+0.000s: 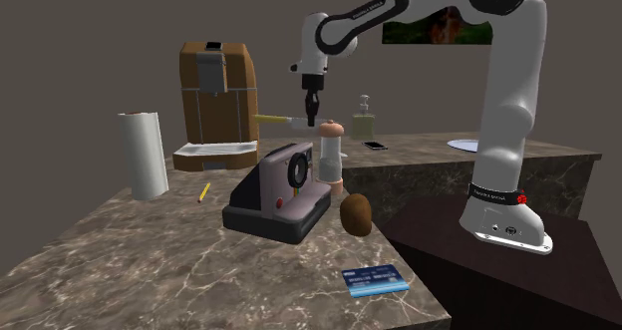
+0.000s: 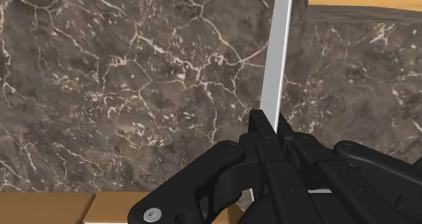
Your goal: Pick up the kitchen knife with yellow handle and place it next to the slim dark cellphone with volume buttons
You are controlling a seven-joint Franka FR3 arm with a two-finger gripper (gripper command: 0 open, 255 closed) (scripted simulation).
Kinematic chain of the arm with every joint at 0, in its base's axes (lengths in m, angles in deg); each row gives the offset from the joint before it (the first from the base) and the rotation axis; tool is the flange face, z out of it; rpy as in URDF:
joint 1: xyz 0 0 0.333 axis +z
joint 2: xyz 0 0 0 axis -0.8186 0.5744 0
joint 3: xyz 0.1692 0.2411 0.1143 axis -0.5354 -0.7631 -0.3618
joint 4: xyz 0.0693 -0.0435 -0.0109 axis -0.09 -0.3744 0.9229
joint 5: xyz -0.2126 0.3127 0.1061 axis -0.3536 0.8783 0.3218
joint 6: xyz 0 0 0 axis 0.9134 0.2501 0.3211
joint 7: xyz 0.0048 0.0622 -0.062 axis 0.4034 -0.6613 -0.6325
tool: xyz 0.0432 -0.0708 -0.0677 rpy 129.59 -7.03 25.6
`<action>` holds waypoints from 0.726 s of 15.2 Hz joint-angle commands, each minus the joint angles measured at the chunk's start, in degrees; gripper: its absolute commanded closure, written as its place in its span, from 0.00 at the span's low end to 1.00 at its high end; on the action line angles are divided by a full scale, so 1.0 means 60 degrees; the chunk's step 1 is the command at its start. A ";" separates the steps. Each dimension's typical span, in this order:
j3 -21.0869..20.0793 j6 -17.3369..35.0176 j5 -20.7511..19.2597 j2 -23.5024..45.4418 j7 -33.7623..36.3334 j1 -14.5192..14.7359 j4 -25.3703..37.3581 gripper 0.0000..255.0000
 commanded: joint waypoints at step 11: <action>0.1112 -0.0458 -0.0041 0.1424 -0.2426 -0.1287 0.1859 1.00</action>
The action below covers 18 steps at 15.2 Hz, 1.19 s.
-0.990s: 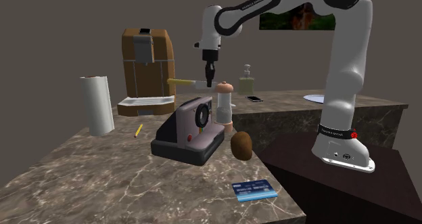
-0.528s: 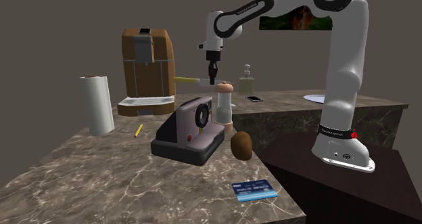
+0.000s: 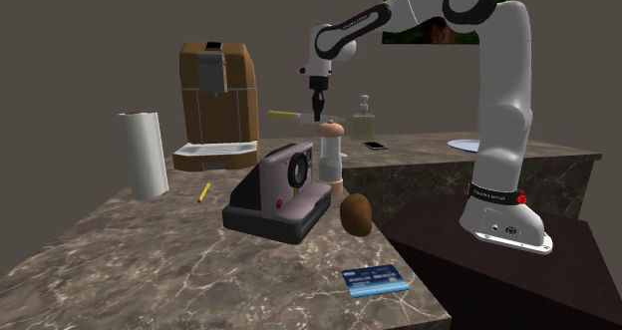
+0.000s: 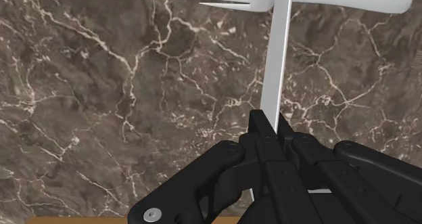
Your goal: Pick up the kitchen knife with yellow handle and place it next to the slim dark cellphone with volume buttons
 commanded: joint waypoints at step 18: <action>0.0709 -0.0049 0.0047 0.2392 -0.1911 -0.1132 0.2422 1.00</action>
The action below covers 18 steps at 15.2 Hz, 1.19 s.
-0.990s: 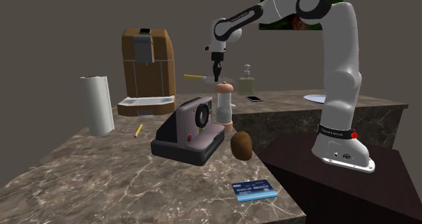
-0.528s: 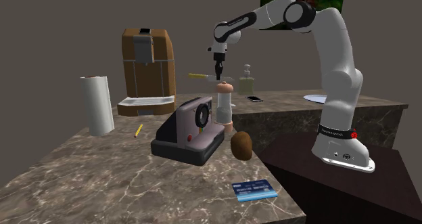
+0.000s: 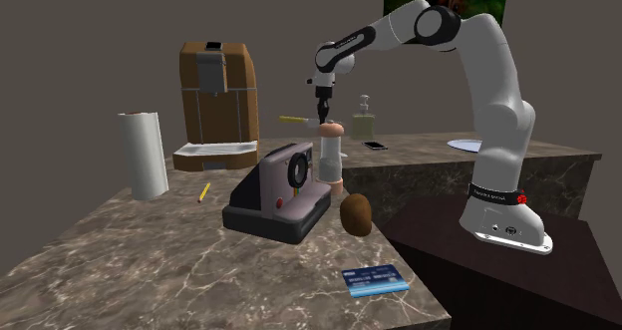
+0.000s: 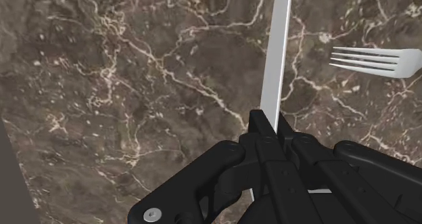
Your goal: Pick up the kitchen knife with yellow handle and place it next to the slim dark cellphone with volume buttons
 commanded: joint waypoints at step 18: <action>0.0021 0.1561 -0.0041 0.0623 0.0008 0.0013 -0.0933 1.00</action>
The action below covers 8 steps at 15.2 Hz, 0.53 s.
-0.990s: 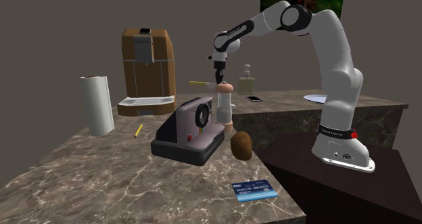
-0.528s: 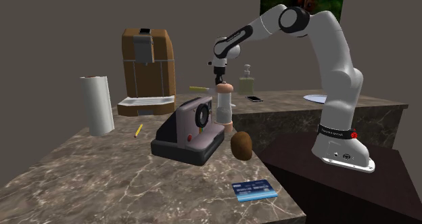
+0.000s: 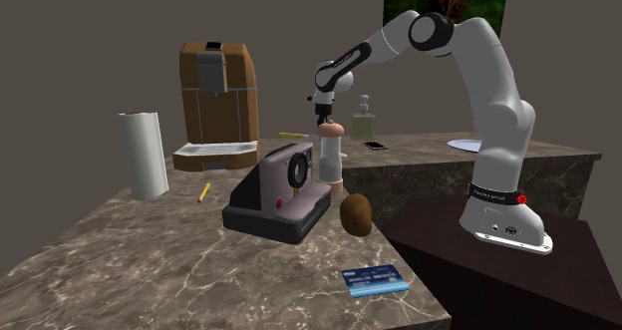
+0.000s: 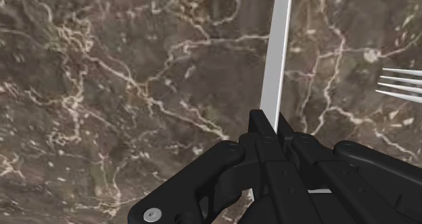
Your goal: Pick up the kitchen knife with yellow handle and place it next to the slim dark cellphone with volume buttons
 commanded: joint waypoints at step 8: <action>0.0000 0.0004 0.0000 0.0002 0.0000 0.0000 -0.0001 0.00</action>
